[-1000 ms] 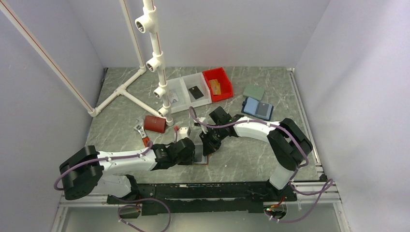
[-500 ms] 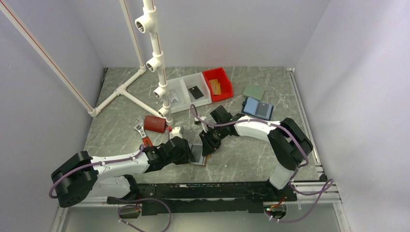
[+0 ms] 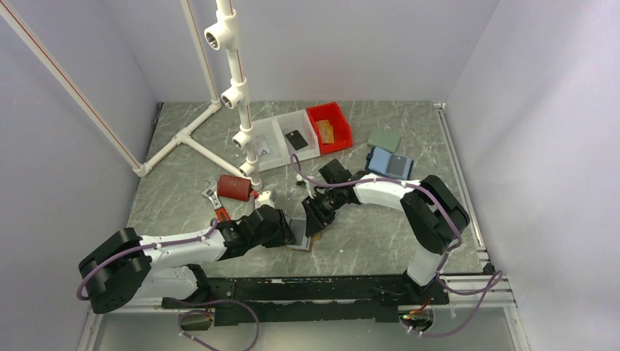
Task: Take the credit cards out of the card holder
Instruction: Remove the card holder.
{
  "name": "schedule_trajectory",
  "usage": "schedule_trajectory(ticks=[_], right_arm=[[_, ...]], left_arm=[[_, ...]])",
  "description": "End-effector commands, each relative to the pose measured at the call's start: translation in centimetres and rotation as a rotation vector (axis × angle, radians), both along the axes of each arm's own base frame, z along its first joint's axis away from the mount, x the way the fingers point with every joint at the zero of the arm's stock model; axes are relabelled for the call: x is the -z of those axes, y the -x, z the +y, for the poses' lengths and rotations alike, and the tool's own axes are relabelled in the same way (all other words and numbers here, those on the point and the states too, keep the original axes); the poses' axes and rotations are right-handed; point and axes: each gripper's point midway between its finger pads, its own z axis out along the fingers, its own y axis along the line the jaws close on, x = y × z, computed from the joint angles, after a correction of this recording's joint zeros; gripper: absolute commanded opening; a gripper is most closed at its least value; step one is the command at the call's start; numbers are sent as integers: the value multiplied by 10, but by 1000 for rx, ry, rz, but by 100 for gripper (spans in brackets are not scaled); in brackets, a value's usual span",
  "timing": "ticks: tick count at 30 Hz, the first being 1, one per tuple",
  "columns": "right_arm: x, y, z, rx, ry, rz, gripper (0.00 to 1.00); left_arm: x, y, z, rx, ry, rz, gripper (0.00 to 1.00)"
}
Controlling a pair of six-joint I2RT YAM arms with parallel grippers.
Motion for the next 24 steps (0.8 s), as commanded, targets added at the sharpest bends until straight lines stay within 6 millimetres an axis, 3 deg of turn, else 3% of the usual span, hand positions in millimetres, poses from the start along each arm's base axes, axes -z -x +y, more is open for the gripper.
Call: schedule_trajectory(ticks=[1,6,13,17,20,24], right_arm=[[-6,-21,7,66,7,-49,38],[-1,-28,5,100,41,-80,49],[11,-38,-1,136,103,-116,50],[19,-49,-10,171,167,-173,46],[27,-57,-17,187,220,-206,36],[34,-56,-20,171,252,-212,27]], left_arm=[[-2,-3,-10,8,60,1,44],[0,-1,-17,29,83,10,44],[6,2,-27,48,129,34,44],[8,1,-28,41,125,43,44],[7,0,-20,5,112,40,44],[0,-2,-8,-48,144,17,54]])
